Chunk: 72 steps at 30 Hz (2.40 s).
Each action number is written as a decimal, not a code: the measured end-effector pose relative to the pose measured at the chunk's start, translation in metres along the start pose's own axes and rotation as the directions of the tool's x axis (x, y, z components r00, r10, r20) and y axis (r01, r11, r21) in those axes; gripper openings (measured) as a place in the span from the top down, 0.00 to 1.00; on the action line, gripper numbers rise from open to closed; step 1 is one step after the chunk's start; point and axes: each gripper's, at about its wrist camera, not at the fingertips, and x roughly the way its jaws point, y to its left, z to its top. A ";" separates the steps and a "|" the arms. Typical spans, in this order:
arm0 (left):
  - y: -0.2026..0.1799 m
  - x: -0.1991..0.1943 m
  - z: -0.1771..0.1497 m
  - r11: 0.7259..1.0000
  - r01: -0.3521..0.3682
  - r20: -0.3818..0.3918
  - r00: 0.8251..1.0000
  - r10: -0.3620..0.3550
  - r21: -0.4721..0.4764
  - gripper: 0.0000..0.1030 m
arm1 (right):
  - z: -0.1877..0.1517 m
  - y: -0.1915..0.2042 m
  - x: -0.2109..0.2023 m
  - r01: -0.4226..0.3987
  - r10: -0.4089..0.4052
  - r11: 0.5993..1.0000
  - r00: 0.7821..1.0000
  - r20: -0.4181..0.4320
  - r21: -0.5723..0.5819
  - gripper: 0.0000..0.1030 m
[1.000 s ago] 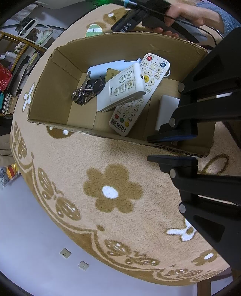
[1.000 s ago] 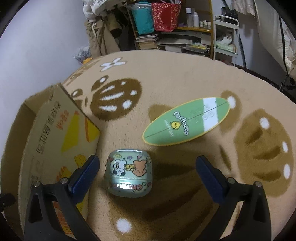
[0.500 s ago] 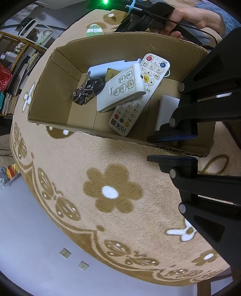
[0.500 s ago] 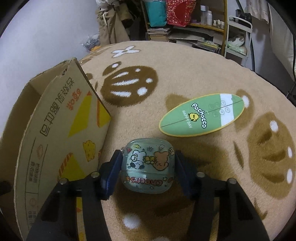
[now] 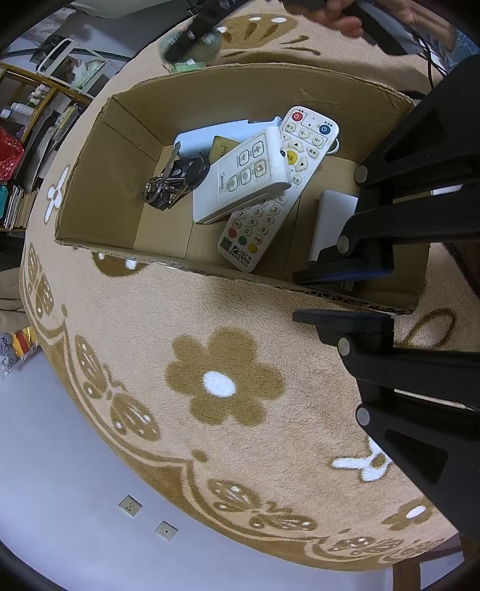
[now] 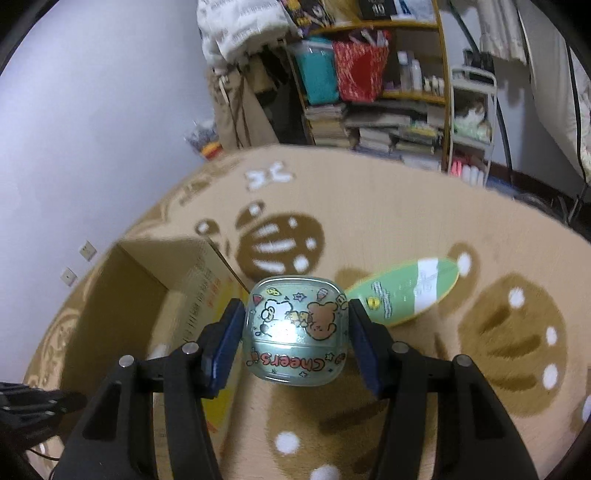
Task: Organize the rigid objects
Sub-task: 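Lift the mint-green tin with the right gripper over the box, then open the right gripper to drop the tin into the box, then move the right gripper to the green Pochacco board and grasp it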
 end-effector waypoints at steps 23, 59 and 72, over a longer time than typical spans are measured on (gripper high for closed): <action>0.001 0.000 0.000 1.000 0.009 -0.002 1.000 -0.009 -0.006 0.87 | -0.001 0.096 -0.011 -0.168 0.168 0.960 0.986 -0.020 -0.224 0.41; 0.004 0.001 0.001 1.000 0.015 -0.007 1.000 -0.015 -0.007 0.87 | -0.003 0.095 -0.005 -0.091 0.100 0.966 0.995 0.027 -0.240 0.15; 0.002 0.001 0.001 1.000 0.013 -0.005 1.000 -0.013 0.007 0.87 | 0.022 0.033 -0.004 0.024 -0.020 0.998 0.997 0.069 -0.053 0.00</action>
